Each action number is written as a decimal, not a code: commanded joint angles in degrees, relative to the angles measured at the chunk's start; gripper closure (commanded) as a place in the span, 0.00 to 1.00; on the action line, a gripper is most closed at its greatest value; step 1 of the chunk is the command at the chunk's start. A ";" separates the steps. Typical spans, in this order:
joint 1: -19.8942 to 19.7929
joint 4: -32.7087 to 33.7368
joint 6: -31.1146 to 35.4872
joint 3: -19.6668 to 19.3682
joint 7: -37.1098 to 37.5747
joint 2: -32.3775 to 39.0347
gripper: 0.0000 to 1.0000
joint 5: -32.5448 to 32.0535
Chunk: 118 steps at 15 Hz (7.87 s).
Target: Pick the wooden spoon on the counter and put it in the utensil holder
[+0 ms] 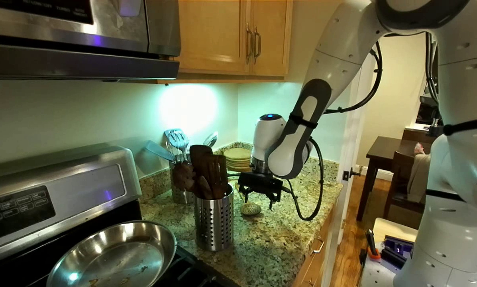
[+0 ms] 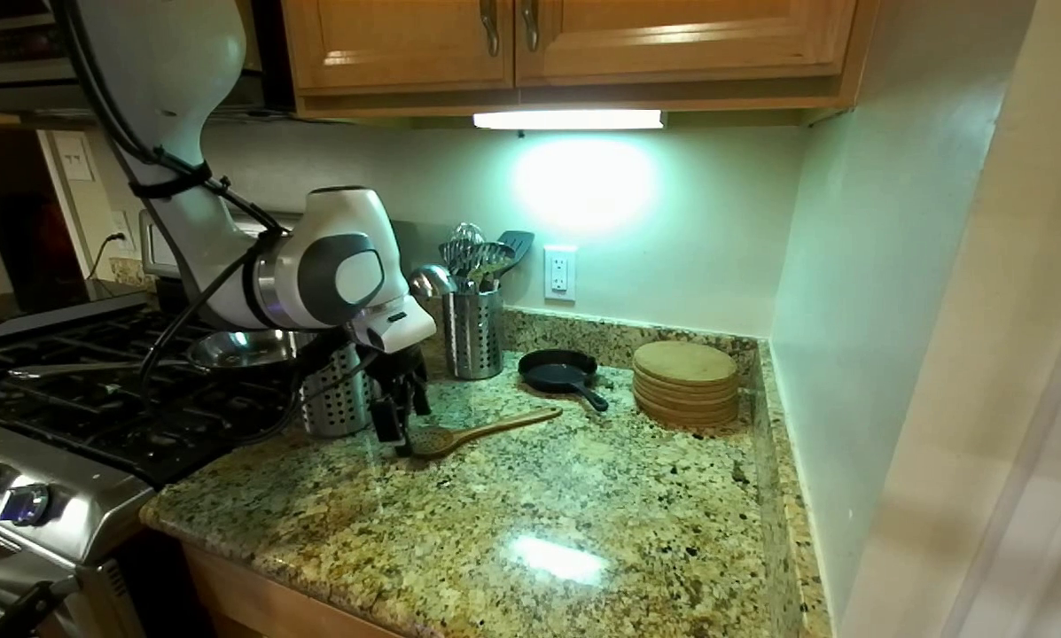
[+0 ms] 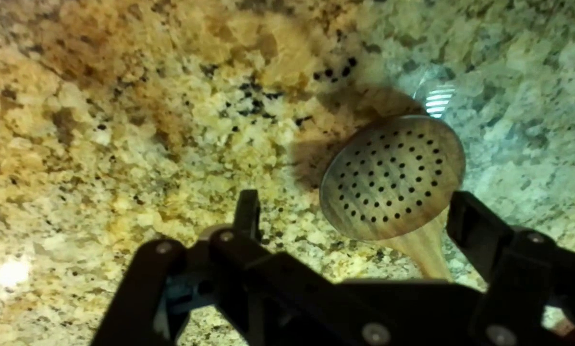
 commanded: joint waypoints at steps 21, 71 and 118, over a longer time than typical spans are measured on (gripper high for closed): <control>-12.81 3.37 5.75 13.62 -15.04 6.76 0.90 33.19; -13.77 -15.87 -0.04 16.55 -32.16 -26.08 0.95 20.13; -20.41 -13.56 -41.43 25.62 -51.13 -70.46 0.95 -21.20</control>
